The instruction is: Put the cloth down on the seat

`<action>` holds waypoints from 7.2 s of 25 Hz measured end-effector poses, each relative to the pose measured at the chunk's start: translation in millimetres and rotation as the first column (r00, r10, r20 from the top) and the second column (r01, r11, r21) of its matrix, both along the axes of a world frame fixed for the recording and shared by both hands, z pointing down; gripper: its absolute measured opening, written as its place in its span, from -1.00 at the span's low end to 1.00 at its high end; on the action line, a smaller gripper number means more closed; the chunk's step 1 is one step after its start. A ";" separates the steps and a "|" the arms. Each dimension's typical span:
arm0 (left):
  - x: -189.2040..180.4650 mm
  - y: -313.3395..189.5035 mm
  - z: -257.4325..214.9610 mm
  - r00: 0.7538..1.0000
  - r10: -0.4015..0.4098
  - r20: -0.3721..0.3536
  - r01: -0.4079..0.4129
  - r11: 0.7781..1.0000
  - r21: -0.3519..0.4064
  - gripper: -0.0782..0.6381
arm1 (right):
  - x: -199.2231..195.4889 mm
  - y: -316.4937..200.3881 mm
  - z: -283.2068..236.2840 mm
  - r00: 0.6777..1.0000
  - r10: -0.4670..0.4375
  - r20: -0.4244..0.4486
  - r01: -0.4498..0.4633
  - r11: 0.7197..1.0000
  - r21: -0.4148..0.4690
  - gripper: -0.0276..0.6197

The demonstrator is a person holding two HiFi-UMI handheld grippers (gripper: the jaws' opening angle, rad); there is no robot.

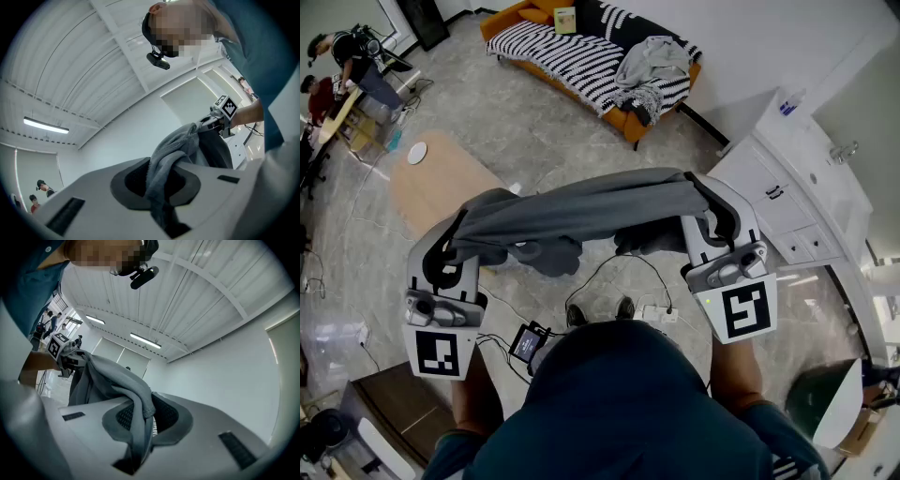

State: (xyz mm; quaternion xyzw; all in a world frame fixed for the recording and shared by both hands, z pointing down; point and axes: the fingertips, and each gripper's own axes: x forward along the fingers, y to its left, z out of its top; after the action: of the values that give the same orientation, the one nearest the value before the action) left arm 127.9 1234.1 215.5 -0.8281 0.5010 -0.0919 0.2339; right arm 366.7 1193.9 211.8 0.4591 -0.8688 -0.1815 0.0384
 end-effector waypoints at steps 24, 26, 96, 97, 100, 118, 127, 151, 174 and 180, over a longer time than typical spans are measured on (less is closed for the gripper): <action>31.4 -21.5 6.5 1.000 -0.013 0.016 0.014 0.999 -0.037 -0.69 | 30.6 -21.2 16.7 0.998 -0.032 0.051 0.036 0.997 -0.070 -0.77; 42.7 -26.1 7.7 1.000 -0.018 0.018 0.018 0.999 -0.038 -0.69 | 41.8 -26.1 18.3 0.998 -0.036 0.059 0.040 0.997 -0.070 -0.77; 127.4 -284.8 22.5 0.995 -0.094 0.040 0.098 0.991 -0.087 -0.69 | 117.2 -309.2 16.8 0.989 -0.138 0.056 0.141 0.989 -0.050 -0.77; 127.0 -287.3 22.5 0.995 -0.091 0.048 0.095 0.992 -0.085 -0.69 | 116.4 -312.7 16.1 0.989 -0.137 0.053 0.140 0.989 -0.045 -0.77; 122.9 -293.9 21.5 0.996 -0.080 0.036 0.082 0.994 -0.077 -0.69 | 110.6 -318.6 12.5 0.990 -0.133 0.045 0.135 0.990 -0.033 -0.77; 48.1 -322.3 36.1 0.998 0.018 -0.060 -0.021 0.998 -0.059 -0.69 | 35.2 -337.1 11.8 0.997 -0.060 0.057 0.064 0.996 -0.058 -0.77; 51.4 -373.5 44.4 0.999 0.000 -0.033 -0.003 0.995 -0.096 -0.69 | 42.5 -393.7 19.5 0.997 -0.080 0.022 0.081 0.995 -0.051 -0.77; 102.0 -509.4 31.8 0.990 -0.141 -0.029 0.137 0.984 -0.112 -0.70 | 88.3 -548.3 27.2 0.978 -0.200 0.055 0.204 0.976 -0.078 -0.77; 17.2 -620.7 27.8 0.997 -0.073 -0.011 0.072 0.995 -0.067 -0.70 | 8.5 -653.7 21.6 0.989 -0.144 0.044 0.146 0.988 -0.052 -0.77; 31.5 -656.7 25.8 0.988 -0.156 0.001 0.155 0.985 -0.081 -0.70 | 17.8 -706.8 23.1 0.973 -0.222 0.065 0.226 0.973 -0.051 -0.77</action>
State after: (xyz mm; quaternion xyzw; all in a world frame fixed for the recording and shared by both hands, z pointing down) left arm 159.4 577.4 241.3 -0.7955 0.5606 -0.1278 0.1912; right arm 384.5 487.1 234.9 0.3620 -0.9207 -0.1458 0.0054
